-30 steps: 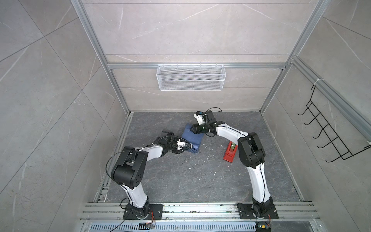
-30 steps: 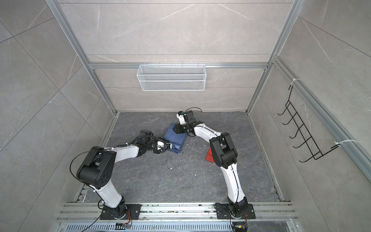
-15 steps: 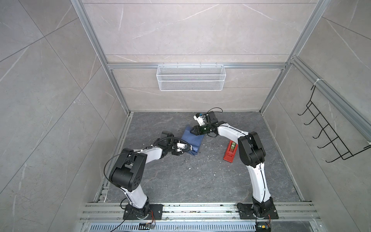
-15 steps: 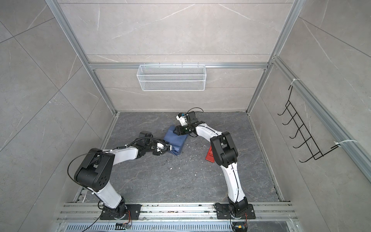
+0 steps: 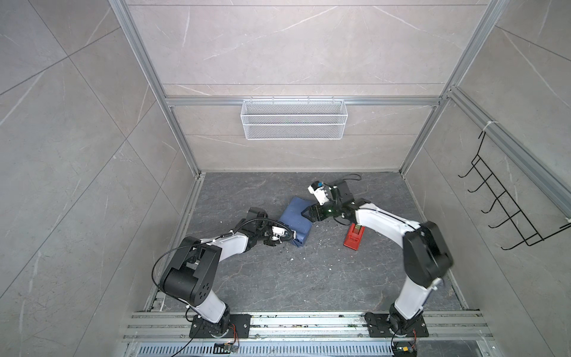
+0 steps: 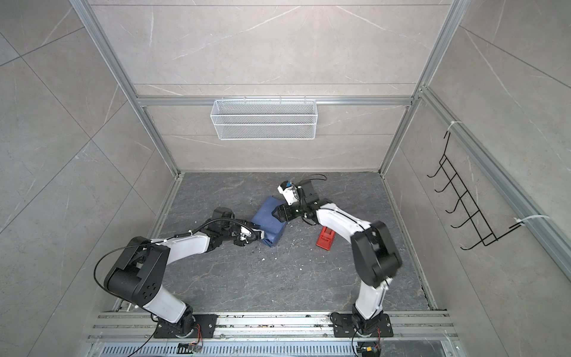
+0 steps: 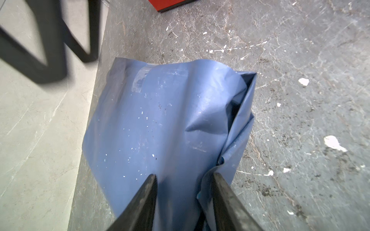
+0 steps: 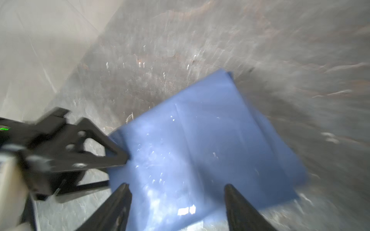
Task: Wrap a gift box in wrapping paper
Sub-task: Fifth fold the wrapping paper around the gift box.
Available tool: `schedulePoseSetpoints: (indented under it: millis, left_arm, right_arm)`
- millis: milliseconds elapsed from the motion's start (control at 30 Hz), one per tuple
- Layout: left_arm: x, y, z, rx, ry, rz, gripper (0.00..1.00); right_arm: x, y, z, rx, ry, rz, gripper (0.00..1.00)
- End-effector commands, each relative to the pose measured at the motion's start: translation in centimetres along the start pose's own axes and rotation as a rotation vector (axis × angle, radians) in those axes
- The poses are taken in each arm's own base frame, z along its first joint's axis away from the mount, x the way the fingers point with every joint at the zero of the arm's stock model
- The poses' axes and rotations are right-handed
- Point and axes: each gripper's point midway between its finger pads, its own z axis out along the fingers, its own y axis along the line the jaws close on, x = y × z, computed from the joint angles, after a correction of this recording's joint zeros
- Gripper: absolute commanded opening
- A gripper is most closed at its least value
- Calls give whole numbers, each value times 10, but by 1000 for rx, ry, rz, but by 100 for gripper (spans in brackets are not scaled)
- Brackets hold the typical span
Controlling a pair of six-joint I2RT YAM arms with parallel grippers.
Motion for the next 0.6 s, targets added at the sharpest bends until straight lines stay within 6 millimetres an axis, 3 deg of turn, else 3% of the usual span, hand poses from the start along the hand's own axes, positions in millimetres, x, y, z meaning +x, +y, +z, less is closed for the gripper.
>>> schedulePoseSetpoints:
  millis: [0,100,233,367,567]
  left_arm:
    - [12,-31,4,110,43,-118,46]
    - [13,-30,7,110,46,-129,46]
    - [13,-30,6,117,49,-139,46]
    - [12,-32,7,125,44,-149,46]
    - [12,-36,10,142,40,-140,46]
  right_arm:
    - [-1,8,-17,159,-202,-106,83]
    - [36,31,-13,222,-269,-258,87]
    - [58,66,4,184,-318,-482,88]
    - [54,86,20,164,-430,-631,88]
    - [52,84,45,184,-476,-701,90]
